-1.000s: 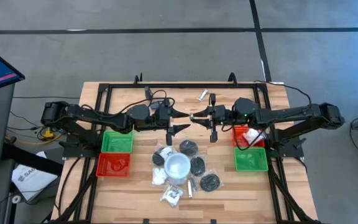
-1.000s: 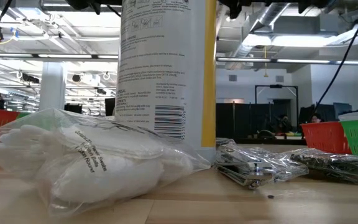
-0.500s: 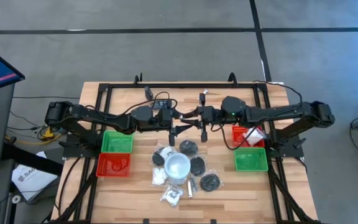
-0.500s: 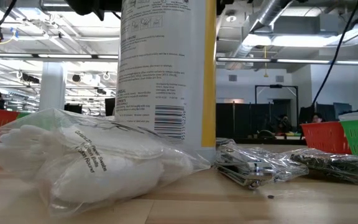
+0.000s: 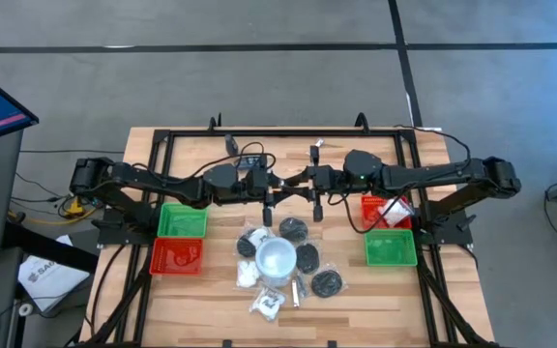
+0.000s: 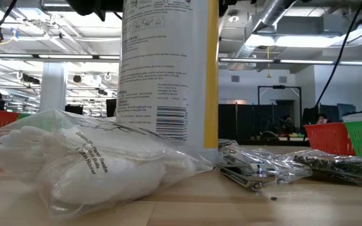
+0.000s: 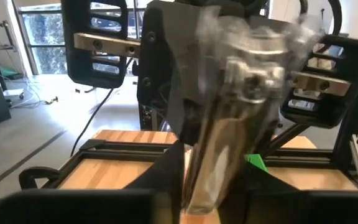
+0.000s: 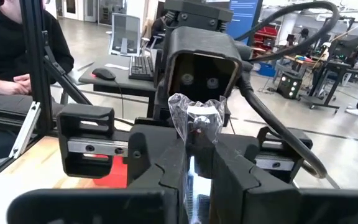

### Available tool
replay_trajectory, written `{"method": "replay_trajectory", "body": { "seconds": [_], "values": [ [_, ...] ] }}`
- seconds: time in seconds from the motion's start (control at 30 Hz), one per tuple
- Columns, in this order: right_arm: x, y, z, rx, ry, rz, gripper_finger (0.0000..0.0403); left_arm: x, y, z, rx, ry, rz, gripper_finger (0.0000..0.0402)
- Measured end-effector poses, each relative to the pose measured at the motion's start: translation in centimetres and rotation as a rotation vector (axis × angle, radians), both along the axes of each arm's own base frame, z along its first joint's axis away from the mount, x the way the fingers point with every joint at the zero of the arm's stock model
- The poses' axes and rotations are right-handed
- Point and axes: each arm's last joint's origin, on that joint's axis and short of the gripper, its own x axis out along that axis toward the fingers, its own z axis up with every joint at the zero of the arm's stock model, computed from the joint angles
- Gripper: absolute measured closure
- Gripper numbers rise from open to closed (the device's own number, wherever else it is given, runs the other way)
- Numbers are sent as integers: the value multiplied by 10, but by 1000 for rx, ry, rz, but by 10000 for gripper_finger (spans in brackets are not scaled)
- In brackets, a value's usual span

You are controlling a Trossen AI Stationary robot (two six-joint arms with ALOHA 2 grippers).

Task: Pick & Place Travel size toiletries
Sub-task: Put the silver nail cutter into the left green bin

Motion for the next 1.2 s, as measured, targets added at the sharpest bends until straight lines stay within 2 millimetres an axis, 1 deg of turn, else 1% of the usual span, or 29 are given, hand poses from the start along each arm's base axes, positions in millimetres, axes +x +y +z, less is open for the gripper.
{"method": "replay_trajectory", "body": {
  "seconds": [0.07,0.33,0.53,0.67,0.8,0.9,1.03,1.2],
  "values": [
    [0,0,0,10,1,0,354,0,0,0,17,4,4,368],
    [0,0,0,-1,2,-1,341,0,0,-1,23,14,2,368],
    [0,0,-1,-14,2,-1,315,-1,0,-5,11,67,4,368],
    [0,0,0,-12,-2,-1,290,-2,0,-8,12,108,30,368],
    [0,0,0,-10,-3,-2,260,-10,0,-4,15,159,52,368],
    [0,0,0,-7,3,-2,239,-20,-1,0,13,207,76,368],
    [0,0,0,-7,6,-3,217,-36,-2,5,-14,294,113,366],
    [0,0,-1,-4,12,-2,201,-58,-4,7,-48,418,164,367]
  ]
}}
